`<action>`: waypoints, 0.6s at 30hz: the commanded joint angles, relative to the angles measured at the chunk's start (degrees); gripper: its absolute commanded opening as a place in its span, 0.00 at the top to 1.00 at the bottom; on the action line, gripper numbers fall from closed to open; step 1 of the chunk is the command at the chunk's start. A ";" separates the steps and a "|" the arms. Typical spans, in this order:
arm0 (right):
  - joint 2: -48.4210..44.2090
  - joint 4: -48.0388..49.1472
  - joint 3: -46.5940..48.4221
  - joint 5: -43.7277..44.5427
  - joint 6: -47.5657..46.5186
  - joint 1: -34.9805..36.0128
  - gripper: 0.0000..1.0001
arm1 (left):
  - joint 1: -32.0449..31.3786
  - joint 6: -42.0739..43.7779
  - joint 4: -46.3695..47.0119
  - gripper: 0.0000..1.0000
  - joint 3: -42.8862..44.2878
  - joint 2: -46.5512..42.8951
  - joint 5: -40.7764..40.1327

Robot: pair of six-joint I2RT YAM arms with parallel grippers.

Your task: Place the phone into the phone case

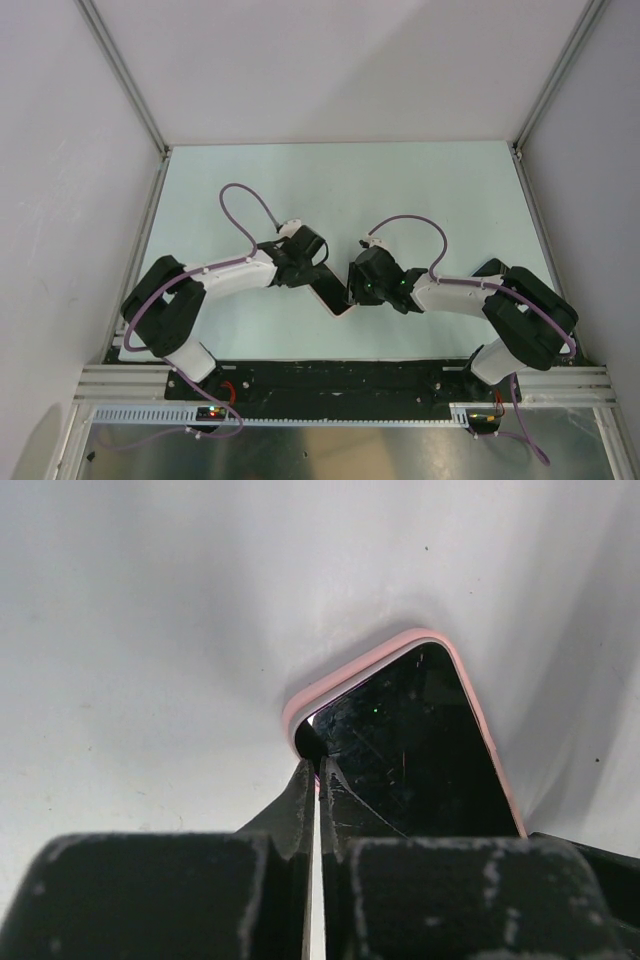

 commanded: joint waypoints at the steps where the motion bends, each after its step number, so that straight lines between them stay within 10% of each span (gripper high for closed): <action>1: 3.47 -2.26 -1.55 -1.16 0.62 0.69 0.53 | -0.11 -1.25 5.37 0.99 -2.34 6.13 -0.16; 18: 3.99 -2.19 -1.54 -1.27 0.42 0.69 0.53 | -0.94 -3.90 10.25 1.00 -6.30 10.35 2.92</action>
